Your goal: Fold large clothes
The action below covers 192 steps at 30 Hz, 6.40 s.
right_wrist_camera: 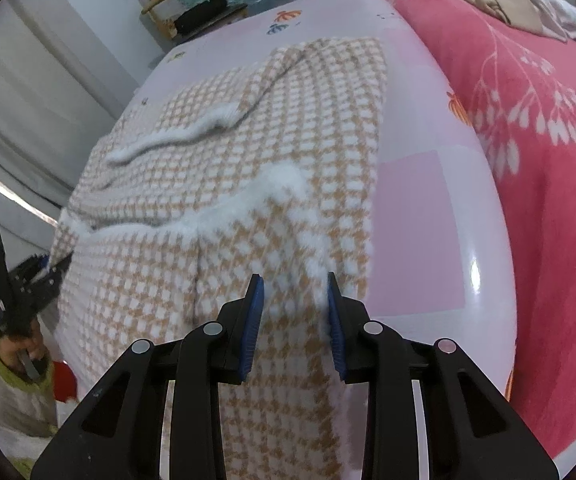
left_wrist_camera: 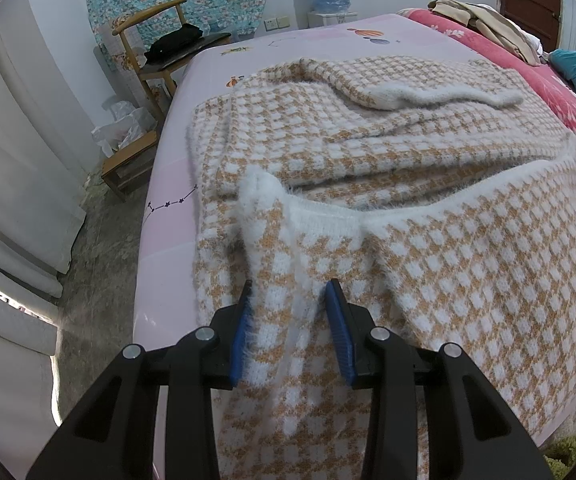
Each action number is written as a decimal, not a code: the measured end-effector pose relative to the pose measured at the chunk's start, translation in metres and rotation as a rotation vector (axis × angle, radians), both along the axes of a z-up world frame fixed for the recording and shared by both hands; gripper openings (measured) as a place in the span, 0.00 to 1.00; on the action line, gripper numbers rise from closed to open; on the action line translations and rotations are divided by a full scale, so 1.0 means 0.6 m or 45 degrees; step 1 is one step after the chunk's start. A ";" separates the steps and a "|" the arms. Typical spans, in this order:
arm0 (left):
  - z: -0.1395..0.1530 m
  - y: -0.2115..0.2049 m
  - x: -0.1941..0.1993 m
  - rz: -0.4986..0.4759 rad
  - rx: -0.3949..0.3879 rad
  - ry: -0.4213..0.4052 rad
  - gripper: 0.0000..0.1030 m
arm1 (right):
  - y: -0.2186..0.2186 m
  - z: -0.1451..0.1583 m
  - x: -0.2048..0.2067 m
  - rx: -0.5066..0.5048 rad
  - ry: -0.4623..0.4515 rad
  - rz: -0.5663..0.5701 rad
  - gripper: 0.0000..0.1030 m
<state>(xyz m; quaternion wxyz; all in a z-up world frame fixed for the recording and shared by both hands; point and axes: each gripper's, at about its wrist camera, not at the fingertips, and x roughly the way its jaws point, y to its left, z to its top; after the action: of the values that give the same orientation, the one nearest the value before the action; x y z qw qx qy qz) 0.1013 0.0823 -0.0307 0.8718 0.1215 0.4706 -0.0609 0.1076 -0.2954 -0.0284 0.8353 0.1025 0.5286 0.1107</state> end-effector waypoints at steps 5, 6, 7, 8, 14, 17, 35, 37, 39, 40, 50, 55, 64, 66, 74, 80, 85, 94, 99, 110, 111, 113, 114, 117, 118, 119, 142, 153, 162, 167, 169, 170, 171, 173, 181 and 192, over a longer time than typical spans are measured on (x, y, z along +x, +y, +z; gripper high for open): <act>0.000 0.001 -0.002 0.002 -0.017 -0.014 0.34 | 0.016 -0.004 -0.001 -0.069 -0.013 -0.008 0.23; 0.000 0.002 -0.003 0.002 -0.022 -0.016 0.34 | 0.022 -0.004 -0.003 -0.092 -0.023 -0.013 0.22; 0.000 0.004 -0.003 0.002 -0.027 -0.022 0.34 | 0.025 -0.002 -0.004 -0.101 -0.029 -0.019 0.19; 0.001 0.004 -0.003 0.002 -0.030 -0.031 0.30 | 0.027 0.000 -0.007 -0.102 -0.035 -0.027 0.13; 0.015 0.004 -0.022 -0.008 -0.019 -0.099 0.12 | 0.031 0.027 -0.049 -0.031 -0.118 -0.094 0.06; 0.037 0.011 -0.040 -0.008 -0.032 -0.170 0.10 | 0.036 0.058 -0.086 -0.012 -0.208 -0.119 0.05; 0.250 0.032 -0.039 -0.016 -0.209 -0.600 0.08 | 0.020 0.241 -0.087 0.025 -0.643 -0.135 0.05; 0.265 0.032 0.003 -0.019 -0.212 -0.623 0.08 | 0.010 0.255 -0.045 0.037 -0.664 -0.134 0.05; 0.272 0.032 0.054 -0.024 -0.215 -0.626 0.08 | -0.001 0.266 0.015 0.046 -0.669 -0.130 0.05; 0.272 0.032 0.088 -0.025 -0.213 -0.611 0.08 | -0.006 0.268 0.037 0.058 -0.664 -0.129 0.05; 0.115 0.025 0.381 0.051 -0.235 -0.115 0.08 | -0.020 0.100 0.336 0.058 -0.284 -0.130 0.05; 0.034 0.073 0.437 0.163 -0.478 0.133 0.25 | -0.059 0.013 0.374 0.186 -0.128 -0.183 0.26; 0.061 0.167 0.421 0.292 -0.882 0.111 0.50 | -0.158 0.009 0.338 0.507 -0.126 -0.376 0.63; 0.083 0.177 0.405 0.297 -0.902 0.048 0.53 | -0.178 0.021 0.326 0.514 -0.130 -0.441 0.63; 0.170 0.145 0.295 0.138 -0.783 -0.078 0.58 | -0.121 0.119 0.214 0.275 -0.298 -0.327 0.65; 0.137 0.051 0.150 -0.060 -0.618 -0.001 0.59 | 0.018 0.114 0.078 0.003 -0.362 -0.072 0.65; 0.032 0.031 0.089 -0.036 -0.509 0.095 0.59 | 0.051 0.030 0.029 -0.121 -0.280 -0.023 0.63; 0.067 0.049 0.042 -0.092 -0.550 -0.038 0.58 | 0.047 0.057 -0.010 -0.105 -0.337 -0.062 0.56; 0.021 -0.002 0.025 -0.127 -0.327 -0.003 0.65 | 0.114 0.025 -0.039 -0.244 -0.362 -0.009 0.58; 0.075 -0.016 -0.042 -0.090 -0.396 -0.152 0.75 | 0.162 0.054 -0.105 -0.272 -0.372 -0.030 0.75; 0.085 -0.021 -0.054 -0.090 -0.414 -0.171 0.80 | 0.169 0.063 -0.123 -0.267 -0.389 -0.025 0.75; 0.102 -0.039 -0.078 -0.075 -0.417 -0.226 0.90 | 0.174 0.073 -0.141 -0.260 -0.401 -0.034 0.86; 0.112 -0.047 -0.082 -0.064 -0.406 -0.251 0.95 | 0.177 0.080 -0.152 -0.255 -0.420 -0.039 0.88; 0.139 -0.077 -0.108 -0.055 -0.361 -0.349 0.95 | 0.190 0.102 -0.175 -0.287 -0.485 -0.055 0.92; 0.144 -0.084 -0.116 -0.049 -0.343 -0.365 0.95 | 0.194 0.113 -0.178 -0.308 -0.510 -0.061 0.92; 0.150 -0.094 -0.123 -0.044 -0.320 -0.387 0.95 | 0.195 0.118 -0.183 -0.320 -0.523 -0.065 0.92; 0.113 -0.136 -0.101 0.180 -0.130 -0.210 0.95 | 0.217 0.089 -0.185 -0.420 -0.451 -0.210 0.92; 0.103 -0.131 -0.094 0.207 -0.142 -0.155 0.95 | 0.218 0.081 -0.177 -0.423 -0.424 -0.206 0.92; 0.096 -0.131 -0.087 0.203 -0.150 -0.120 0.95 | 0.212 0.078 -0.174 -0.426 -0.403 -0.214 0.92; 0.095 -0.130 -0.087 0.207 -0.158 -0.110 0.95 | 0.213 0.080 -0.173 -0.433 -0.408 -0.214 0.92; 0.095 -0.129 -0.086 0.207 -0.162 -0.108 0.95 | 0.214 0.079 -0.173 -0.437 -0.408 -0.212 0.92; 0.095 -0.129 -0.086 0.207 -0.164 -0.105 0.95 | 0.216 0.079 -0.173 -0.437 -0.407 -0.215 0.92; 0.094 -0.127 -0.085 0.207 -0.166 -0.102 0.95 | 0.216 0.079 -0.173 -0.437 -0.404 -0.212 0.92; 0.094 -0.126 -0.085 0.210 -0.167 -0.098 0.95 | 0.216 0.078 -0.173 -0.438 -0.401 -0.209 0.92; 0.092 -0.121 -0.084 0.222 -0.172 -0.093 0.95 | 0.217 0.078 -0.173 -0.444 -0.402 -0.202 0.92; 0.092 -0.120 -0.085 0.223 -0.179 -0.095 0.95 | 0.217 0.078 -0.172 -0.452 -0.404 -0.182 0.92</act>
<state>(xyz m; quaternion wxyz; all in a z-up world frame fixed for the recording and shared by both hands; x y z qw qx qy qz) 0.0502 0.0105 0.0243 0.8971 0.0205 0.4411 -0.0130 0.0044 -0.1651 0.0184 0.9184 -0.0275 0.3936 -0.0285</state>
